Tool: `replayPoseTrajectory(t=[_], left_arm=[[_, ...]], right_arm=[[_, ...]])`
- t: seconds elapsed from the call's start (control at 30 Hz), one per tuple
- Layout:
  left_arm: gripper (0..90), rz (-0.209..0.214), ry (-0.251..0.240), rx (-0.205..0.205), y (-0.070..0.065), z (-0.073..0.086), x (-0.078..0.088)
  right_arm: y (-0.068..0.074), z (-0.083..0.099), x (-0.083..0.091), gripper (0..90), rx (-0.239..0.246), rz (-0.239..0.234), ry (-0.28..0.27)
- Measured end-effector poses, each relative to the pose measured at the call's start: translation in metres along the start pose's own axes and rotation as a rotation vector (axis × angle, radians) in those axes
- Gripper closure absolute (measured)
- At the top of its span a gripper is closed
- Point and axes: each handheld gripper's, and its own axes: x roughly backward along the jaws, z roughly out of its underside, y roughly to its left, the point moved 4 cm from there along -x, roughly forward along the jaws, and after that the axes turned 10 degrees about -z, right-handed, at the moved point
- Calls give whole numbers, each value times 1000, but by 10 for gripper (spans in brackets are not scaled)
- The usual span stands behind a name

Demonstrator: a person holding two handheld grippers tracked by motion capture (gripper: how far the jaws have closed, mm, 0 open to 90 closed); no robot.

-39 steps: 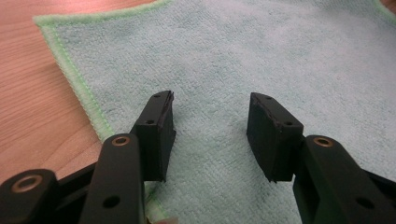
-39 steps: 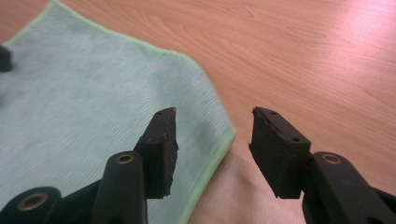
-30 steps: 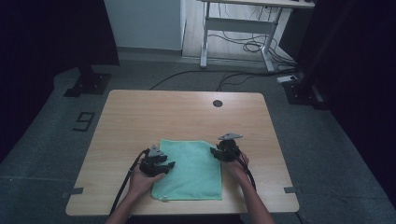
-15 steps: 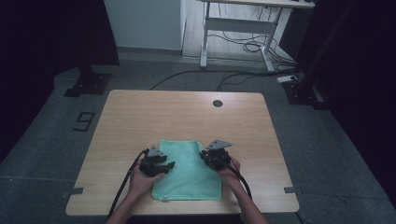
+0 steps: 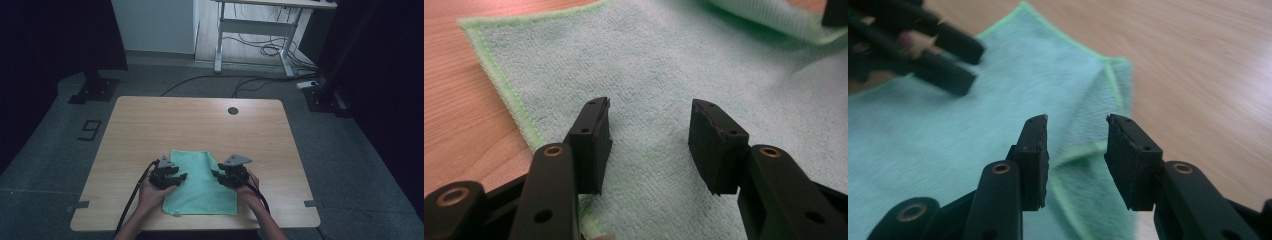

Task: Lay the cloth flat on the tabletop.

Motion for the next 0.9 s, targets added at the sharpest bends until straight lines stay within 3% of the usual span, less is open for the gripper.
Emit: replayPoseTrajectory(t=[0.1, 0.17, 0.43, 0.7, 0.9], left_arm=[[509, 1, 0, 1, 0, 0, 0], [509, 0, 0, 0, 0, 0, 0], [509, -2, 0, -2, 0, 0, 0], [507, -7, 0, -6, -1, 0, 0], [507, -9, 0, -8, -1, 0, 0]], right_arm=[[-15, -1, 3, 602, -66, 25, -37], [-21, 0, 0, 602, -89, 26, -34], [-29, 4, -15, 597, -104, 42, 6], [-15, 3, -31, 553, -40, 21, 62], [-7, 5, -38, 652, -12, 22, 93]])
